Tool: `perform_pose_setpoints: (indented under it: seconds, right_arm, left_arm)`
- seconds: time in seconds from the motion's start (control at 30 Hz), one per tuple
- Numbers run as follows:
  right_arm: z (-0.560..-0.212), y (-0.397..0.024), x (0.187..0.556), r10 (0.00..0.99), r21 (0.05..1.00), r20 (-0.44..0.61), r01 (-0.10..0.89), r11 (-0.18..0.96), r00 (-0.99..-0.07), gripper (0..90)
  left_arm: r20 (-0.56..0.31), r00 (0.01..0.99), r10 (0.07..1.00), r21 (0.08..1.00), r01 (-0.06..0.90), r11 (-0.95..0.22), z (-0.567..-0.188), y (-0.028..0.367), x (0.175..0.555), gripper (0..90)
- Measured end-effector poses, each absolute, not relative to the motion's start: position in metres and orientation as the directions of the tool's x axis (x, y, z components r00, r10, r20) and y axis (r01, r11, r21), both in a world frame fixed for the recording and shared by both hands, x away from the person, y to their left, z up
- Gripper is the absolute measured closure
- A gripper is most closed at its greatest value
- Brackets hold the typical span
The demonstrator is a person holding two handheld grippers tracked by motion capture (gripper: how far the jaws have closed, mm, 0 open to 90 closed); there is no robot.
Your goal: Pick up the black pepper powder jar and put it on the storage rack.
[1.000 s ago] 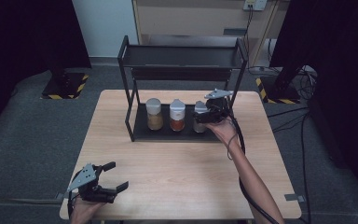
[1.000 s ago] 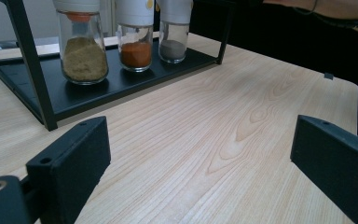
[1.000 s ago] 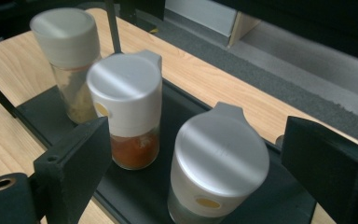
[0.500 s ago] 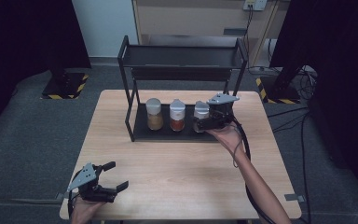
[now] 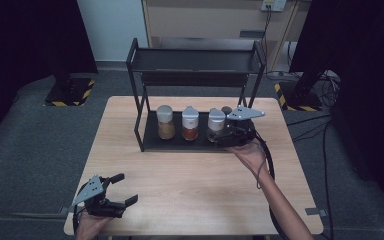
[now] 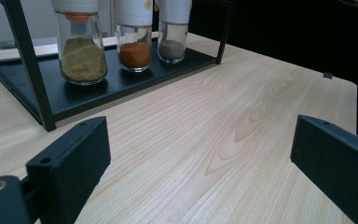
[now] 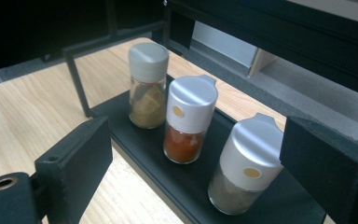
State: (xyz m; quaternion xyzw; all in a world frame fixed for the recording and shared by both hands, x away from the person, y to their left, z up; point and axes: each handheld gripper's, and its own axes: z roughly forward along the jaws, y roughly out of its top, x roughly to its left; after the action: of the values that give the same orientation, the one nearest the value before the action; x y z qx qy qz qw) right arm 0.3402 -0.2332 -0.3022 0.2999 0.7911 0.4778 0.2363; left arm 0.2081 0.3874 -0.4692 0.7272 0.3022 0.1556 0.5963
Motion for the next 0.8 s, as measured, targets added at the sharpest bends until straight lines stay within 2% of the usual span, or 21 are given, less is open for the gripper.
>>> perform_pose_setpoints:
  seconds: [0.27,0.8]
  right_arm:
    - [-0.299,-0.244,0.316,0.681,0.911,-0.073,0.229,0.343,-0.729,9.1]
    - [-0.301,-0.295,0.255,0.685,0.938,-0.043,0.206,0.278,-0.728,8.7]
  left_arm:
    - [-0.131,0.771,0.623,0.962,0.251,-0.108,-0.469,0.387,0.208,3.7]
    - [-0.125,0.770,0.625,0.962,0.249,-0.114,-0.468,0.386,0.207,3.8]
